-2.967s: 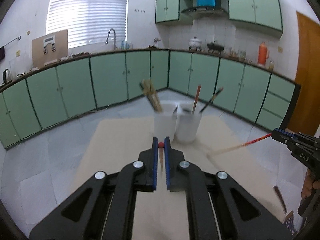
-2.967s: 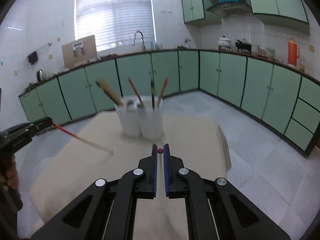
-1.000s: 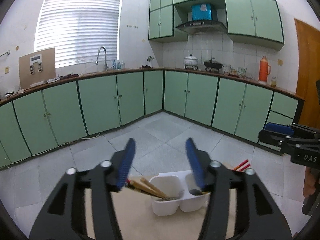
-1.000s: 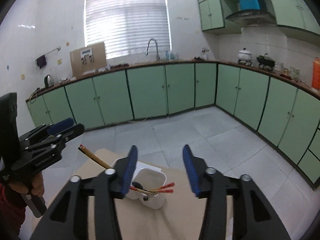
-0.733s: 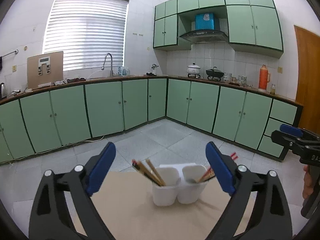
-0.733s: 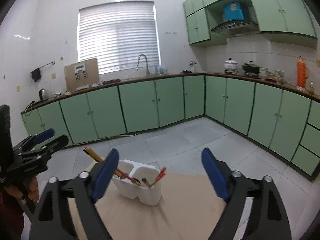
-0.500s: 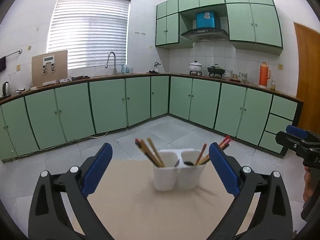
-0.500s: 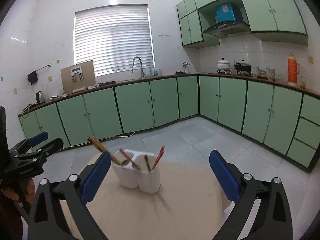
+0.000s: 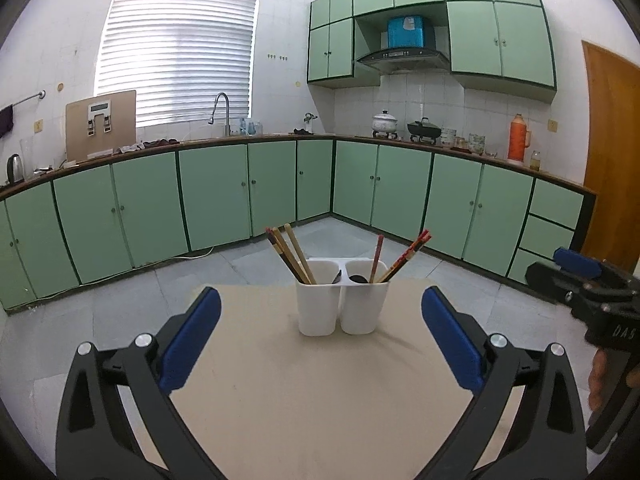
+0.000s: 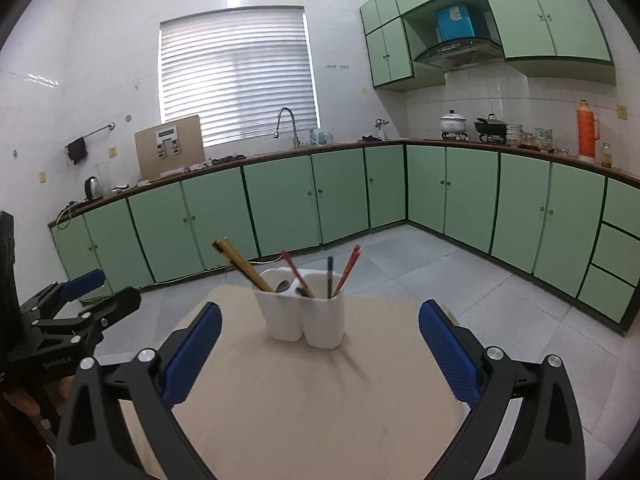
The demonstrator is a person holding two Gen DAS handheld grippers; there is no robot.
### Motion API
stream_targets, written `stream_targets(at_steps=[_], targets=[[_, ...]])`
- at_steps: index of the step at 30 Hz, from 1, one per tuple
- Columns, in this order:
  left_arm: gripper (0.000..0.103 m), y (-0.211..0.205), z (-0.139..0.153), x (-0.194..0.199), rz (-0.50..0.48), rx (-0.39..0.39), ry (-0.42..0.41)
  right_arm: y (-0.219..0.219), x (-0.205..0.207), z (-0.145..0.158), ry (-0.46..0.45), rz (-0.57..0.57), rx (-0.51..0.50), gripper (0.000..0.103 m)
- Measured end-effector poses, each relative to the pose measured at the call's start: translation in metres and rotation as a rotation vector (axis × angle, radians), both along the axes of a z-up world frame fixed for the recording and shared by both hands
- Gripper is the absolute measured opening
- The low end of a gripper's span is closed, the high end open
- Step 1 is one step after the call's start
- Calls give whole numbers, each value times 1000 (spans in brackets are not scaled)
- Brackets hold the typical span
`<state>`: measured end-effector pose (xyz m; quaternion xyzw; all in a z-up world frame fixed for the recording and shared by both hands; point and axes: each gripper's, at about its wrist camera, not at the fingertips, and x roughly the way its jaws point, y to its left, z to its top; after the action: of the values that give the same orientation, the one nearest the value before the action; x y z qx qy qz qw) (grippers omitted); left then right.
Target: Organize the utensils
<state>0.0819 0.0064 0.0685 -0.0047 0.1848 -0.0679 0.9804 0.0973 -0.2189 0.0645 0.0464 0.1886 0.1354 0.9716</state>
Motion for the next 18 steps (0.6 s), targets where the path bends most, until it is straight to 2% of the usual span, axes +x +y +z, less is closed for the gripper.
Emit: stream_targets(at_steps=[18], targets=[[97,-3,14,-43,2,25,-47,25,-38,12,-47,35,-36,97]])
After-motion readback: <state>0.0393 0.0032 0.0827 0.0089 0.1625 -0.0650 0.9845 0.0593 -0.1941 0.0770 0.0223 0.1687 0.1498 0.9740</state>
